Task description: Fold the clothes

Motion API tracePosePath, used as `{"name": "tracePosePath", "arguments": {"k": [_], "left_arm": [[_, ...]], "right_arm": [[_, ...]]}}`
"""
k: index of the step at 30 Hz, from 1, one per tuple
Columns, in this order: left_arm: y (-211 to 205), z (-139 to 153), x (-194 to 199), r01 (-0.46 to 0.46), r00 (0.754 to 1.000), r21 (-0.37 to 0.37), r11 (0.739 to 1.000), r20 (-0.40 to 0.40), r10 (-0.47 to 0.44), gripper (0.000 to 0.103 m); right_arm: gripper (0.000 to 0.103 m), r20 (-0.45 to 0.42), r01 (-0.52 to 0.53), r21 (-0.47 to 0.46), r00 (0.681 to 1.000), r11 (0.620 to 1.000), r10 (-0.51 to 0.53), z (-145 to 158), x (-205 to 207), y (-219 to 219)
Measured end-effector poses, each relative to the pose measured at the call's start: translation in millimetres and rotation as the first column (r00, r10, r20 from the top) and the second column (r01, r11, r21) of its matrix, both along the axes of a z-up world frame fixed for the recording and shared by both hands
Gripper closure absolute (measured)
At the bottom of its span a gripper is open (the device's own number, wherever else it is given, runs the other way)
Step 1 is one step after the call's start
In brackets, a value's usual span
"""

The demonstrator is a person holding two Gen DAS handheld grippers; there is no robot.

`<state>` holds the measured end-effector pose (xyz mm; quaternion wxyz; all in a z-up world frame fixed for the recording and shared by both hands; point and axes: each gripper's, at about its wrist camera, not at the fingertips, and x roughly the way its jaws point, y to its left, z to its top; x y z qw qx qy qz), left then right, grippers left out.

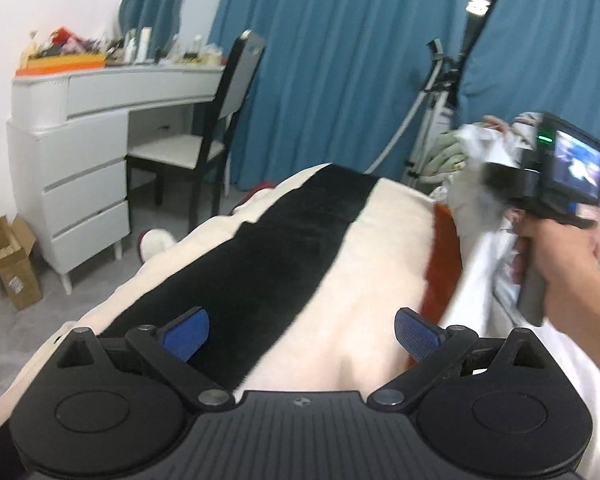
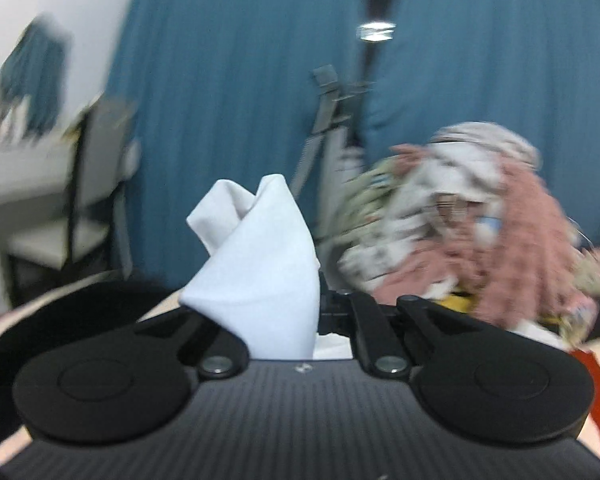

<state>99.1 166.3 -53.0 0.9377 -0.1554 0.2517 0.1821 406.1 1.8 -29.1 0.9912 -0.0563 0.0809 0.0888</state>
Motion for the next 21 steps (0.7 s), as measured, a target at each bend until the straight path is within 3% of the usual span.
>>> {"name": "tracePosePath", "arguments": {"k": [3, 7, 9, 10, 11, 12, 13, 14, 21], "left_arm": [[-12, -2, -2, 0.043, 0.999, -0.007, 0.999, 0.02, -0.043, 0.002], [-30, -11, 5, 0.102, 0.995, -0.015, 0.995, 0.009, -0.102, 0.002], [-36, -17, 10, 0.121, 0.993, -0.024, 0.992, -0.002, -0.121, 0.002], [-37, -21, 14, 0.128, 0.992, -0.032, 0.991, -0.008, -0.128, 0.002], [-39, -24, 18, 0.134, 0.991, -0.042, 0.99, -0.011, -0.135, 0.002], [-41, -26, 21, 0.141, 0.99, -0.045, 0.989, -0.011, -0.141, 0.002], [-43, -28, 23, 0.148, 0.989, -0.044, 0.988, -0.011, -0.148, 0.002], [-45, -29, 25, 0.154, 0.988, -0.042, 0.987, -0.011, -0.155, 0.002], [-54, -30, 24, 0.211, 0.977, -0.043, 0.976, -0.001, -0.212, 0.002]], "right_arm": [[0.097, -0.034, 0.114, 0.11, 0.993, 0.987, -0.111, 1, 14, -68], [0.094, -0.147, 0.256, 0.172, 0.962, 0.951, -0.232, -20, 36, -141], [0.089, -0.232, 0.264, 0.208, 0.949, 0.942, -0.215, -37, 46, -161], [0.076, -0.266, 0.263, 0.213, 0.942, 0.941, -0.203, -44, 49, -168], [0.054, -0.3, 0.261, 0.217, 0.935, 0.941, -0.191, -50, 52, -175], [0.041, -0.282, 0.24, 0.212, 0.943, 0.947, -0.175, -51, 47, -176], [0.017, -0.265, 0.218, 0.207, 0.951, 0.954, -0.16, -51, 43, -177], [0.013, -0.257, 0.207, 0.207, 0.955, 0.956, -0.151, -47, 32, -178], [0.013, -0.197, 0.127, 0.204, 0.977, 0.971, -0.086, -14, -43, -187]]}}
